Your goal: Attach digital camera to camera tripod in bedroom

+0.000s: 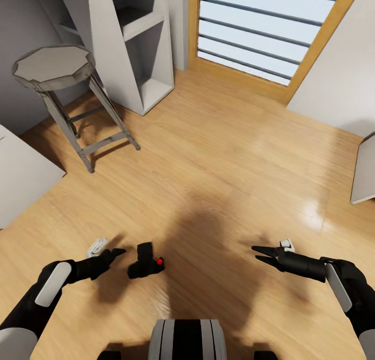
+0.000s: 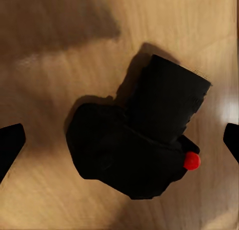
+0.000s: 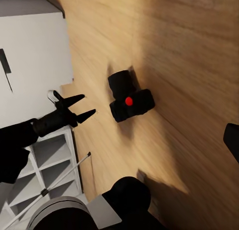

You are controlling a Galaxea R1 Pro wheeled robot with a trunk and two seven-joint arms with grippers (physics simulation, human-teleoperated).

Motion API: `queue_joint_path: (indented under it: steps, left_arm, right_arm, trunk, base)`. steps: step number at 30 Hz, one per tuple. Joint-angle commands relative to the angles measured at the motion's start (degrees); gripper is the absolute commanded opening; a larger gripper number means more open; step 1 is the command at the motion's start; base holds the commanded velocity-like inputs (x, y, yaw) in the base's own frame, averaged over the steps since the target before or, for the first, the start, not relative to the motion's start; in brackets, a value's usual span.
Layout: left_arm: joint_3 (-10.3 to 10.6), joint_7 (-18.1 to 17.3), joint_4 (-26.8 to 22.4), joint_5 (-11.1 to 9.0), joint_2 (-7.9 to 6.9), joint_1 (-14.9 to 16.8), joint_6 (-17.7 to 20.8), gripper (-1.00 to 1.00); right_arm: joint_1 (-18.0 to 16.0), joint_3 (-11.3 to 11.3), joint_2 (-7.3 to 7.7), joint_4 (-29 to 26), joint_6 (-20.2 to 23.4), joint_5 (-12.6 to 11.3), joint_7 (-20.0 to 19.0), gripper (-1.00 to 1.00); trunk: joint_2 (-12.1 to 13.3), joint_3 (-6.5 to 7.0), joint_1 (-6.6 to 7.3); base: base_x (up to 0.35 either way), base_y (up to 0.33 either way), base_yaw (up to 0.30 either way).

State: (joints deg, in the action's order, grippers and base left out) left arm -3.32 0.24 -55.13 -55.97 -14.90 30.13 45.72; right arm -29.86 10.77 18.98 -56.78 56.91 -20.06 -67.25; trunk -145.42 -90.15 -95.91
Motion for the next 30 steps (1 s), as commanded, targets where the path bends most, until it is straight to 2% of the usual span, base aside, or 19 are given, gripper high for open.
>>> queue_joint_path:
  steps: [1, 3, 9, 10, 11, 13, 14, 15, 19, 22, 23, 26, 27, 30]
  left_arm:
    - [-0.1, 0.0, -0.4, -0.1, -0.11, 0.0, 0.2, 1.0]
    - [0.0, 0.0, -1.0, 0.0, -0.26, 0.0, 0.0, 1.0]
    - [1.0, -0.6, -2.9, 2.0, -2.2, -0.1, -0.3, 1.0]
    - [1.4, -0.7, -17.3, 9.2, -3.65, -0.1, -0.3, 1.0]
    - [2.7, -0.8, -19.0, 13.0, -4.44, -0.1, -0.3, 1.0]
    - [3.9, -0.8, -20.0, 17.0, -4.91, -0.1, -0.4, 1.0]
    - [5.0, -0.6, -20.8, 22.3, -5.02, -0.1, -0.3, 1.0]
    - [5.5, -0.4, -20.9, 25.0, -4.88, -0.2, -0.3, 1.0]
    - [6.2, 0.3, -20.7, 28.2, -3.78, -0.1, -0.4, 1.0]
    - [6.6, 1.1, -20.0, 29.7, -1.94, -0.1, -0.7, 1.0]
    - [6.8, 1.5, -19.7, 30.7, -0.78, -0.1, -1.3, 1.0]
    - [7.0, 1.6, -19.2, 33.0, 0.24, -0.1, -3.1, 1.0]
    - [7.2, 0.2, -18.9, 37.3, 0.61, -0.1, -6.6, 1.0]
    - [7.3, -3.1, -18.5, 39.1, -0.07, -0.1, -7.8, 1.0]
  right_arm:
    - [0.0, 0.0, 0.0, 0.0, 0.3, 0.0, -0.2, 1.0]
    - [0.0, 0.0, 0.0, 0.0, 0.3, 0.0, -0.2, 1.0]
    - [0.0, 0.0, 0.0, 0.0, 0.3, 0.0, -0.2, 1.0]
    - [0.0, 0.0, 0.0, 0.0, 0.3, 0.0, -0.2, 1.0]
    - [0.0, 0.0, 0.0, 0.0, 0.3, 0.0, -0.2, 1.0]
    - [0.0, 0.0, 0.0, 0.0, 0.3, 0.0, -0.2, 1.0]
    - [0.0, 0.0, 0.0, 0.0, 0.3, 0.0, -0.2, 1.0]
    - [0.0, 0.0, 0.0, 0.0, 0.3, 0.0, -0.2, 1.0]
    - [0.0, 0.0, -0.04, 0.0, 0.3, 0.0, -0.2, 1.0]
    - [0.0, 0.0, -0.06, 0.0, 0.3, 0.0, -0.2, 1.0]
    - [0.0, 0.0, -0.06, 0.0, 0.3, 0.0, -0.2, 1.0]
    - [0.0, 0.0, -0.06, 0.0, 0.3, 0.0, -0.2, 1.0]
    - [0.0, 0.0, -0.06, 0.0, 0.3, 0.1, -0.2, 1.0]
    - [0.0, 0.0, -0.06, 0.0, 0.3, 0.0, -0.2, 1.0]
  trunk:
    - [0.0, -0.03, 0.01]
    - [0.0, -0.03, 0.01]
    - [0.0, -0.03, 0.01]
    - [0.0, -0.03, 0.01]
    - [0.0, -0.03, 0.01]
    - [0.0, -0.03, 0.01]
    - [0.0, -0.03, 0.01]
    - [0.0, -0.03, 0.01]
    - [0.0, -0.03, 0.01]
    - [0.0, -0.03, 0.01]
    - [0.0, -0.03, 0.01]
    - [0.0, -0.03, 0.01]
    - [0.0, -0.03, 0.01]
    - [0.0, -0.03, 0.01]
  base:
    - [0.0, 0.0, 0.0]
    - [0.0, 0.0, 0.0]
    - [0.0, 0.0, 0.0]
    - [0.0, 0.0, 0.0]
    - [0.0, 0.0, 0.0]
    - [0.0, 0.0, 0.0]
    - [0.0, 0.0, 0.0]
    - [0.0, 0.0, 0.0]
    - [0.0, 0.0, 0.0]
    - [0.0, 0.0, 0.0]
    - [0.0, 0.0, 0.0]
    - [0.0, 0.0, 0.0]
    - [0.0, 0.0, 0.0]
    - [0.0, 0.0, 0.0]
